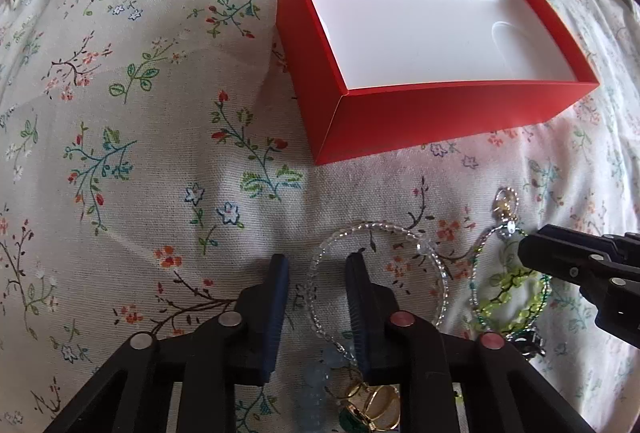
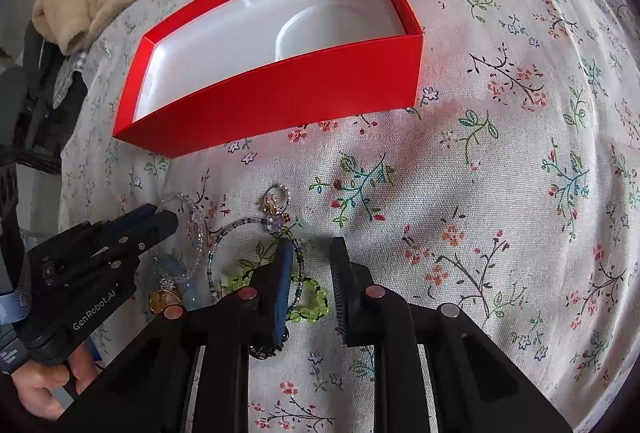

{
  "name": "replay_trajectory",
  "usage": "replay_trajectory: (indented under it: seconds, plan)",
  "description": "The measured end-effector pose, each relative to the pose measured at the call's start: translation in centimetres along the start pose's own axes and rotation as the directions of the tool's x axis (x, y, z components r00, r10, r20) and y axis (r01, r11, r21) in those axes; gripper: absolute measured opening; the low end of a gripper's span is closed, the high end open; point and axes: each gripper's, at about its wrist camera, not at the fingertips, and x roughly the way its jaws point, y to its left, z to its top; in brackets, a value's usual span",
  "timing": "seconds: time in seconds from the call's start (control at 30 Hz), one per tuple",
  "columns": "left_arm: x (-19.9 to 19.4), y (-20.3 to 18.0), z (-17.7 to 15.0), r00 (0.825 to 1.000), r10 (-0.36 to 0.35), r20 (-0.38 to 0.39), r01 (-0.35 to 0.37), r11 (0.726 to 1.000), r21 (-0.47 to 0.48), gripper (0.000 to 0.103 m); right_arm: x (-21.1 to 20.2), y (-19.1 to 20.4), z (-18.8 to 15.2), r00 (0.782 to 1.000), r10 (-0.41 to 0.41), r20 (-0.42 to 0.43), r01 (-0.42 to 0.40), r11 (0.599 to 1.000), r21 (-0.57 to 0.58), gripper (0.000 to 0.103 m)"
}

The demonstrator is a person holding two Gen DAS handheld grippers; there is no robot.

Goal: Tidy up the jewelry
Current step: 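Grasp the clear crystal bracelet with the left tool while the right tool grasps the dark beaded bracelet, then lower both bracelets into the red box and open both tools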

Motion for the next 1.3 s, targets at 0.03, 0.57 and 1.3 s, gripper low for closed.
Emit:
replay_trajectory:
  seconds: [0.03,0.57,1.3]
  plan:
    - [0.0,-0.1,0.0,1.0,0.007,0.004,-0.007,1.0,0.004,0.018,0.1,0.2,0.0,1.0,-0.005,0.0,0.005,1.0,-0.007,0.015]
    - [-5.8,-0.9,-1.3,0.993,-0.031,0.115,0.026,0.999,0.042,0.0,-3.3,1.9,-0.5,0.997,0.035,0.073,-0.031,0.998,-0.056,0.003]
    - [-8.9,-4.2,5.7,0.861,-0.293,0.415,0.333,0.942,-0.028,0.0,-11.9,0.0,2.8,0.941,0.09,0.327,-0.089,0.996,-0.016,0.003]
